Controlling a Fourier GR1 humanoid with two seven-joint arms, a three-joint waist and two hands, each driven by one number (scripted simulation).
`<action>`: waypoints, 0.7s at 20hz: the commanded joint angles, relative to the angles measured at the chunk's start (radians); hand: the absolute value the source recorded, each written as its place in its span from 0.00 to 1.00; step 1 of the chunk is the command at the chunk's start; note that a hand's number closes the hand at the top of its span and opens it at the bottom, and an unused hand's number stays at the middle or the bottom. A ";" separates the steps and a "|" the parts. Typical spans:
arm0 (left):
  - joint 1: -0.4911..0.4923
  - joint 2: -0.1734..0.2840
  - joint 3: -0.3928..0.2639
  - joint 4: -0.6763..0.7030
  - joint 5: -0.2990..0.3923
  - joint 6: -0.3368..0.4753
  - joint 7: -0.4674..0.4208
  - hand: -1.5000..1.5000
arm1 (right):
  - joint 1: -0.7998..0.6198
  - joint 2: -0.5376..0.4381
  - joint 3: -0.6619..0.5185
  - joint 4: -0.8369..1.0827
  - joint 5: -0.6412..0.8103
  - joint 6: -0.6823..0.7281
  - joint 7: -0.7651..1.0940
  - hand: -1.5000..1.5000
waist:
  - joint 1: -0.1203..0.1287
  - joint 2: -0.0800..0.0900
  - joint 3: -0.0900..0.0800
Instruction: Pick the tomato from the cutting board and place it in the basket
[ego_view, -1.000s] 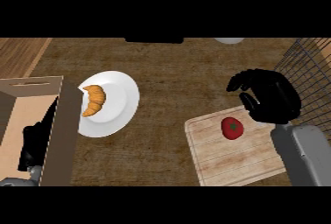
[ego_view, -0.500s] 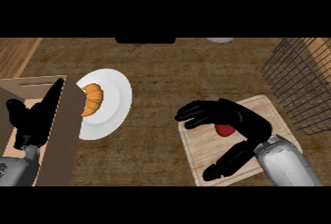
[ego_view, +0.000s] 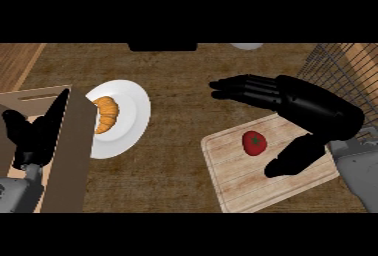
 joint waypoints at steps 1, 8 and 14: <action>-0.032 -0.012 -0.003 -0.002 -0.008 0.018 0.025 0.50 | -0.140 -0.123 -0.061 -0.014 0.088 0.040 0.184 0.00 | -0.006 -0.001 -0.001; -0.055 0.006 0.022 -0.011 0.001 -0.018 0.066 0.50 | -0.273 -0.219 -0.096 0.124 -0.059 0.355 0.283 0.00 | 0.010 0.006 0.002; -0.001 -0.015 0.021 -0.073 -0.025 -0.012 0.059 0.50 | -0.292 -0.276 -0.133 0.257 -0.069 0.511 0.155 0.00 | 0.024 0.009 0.003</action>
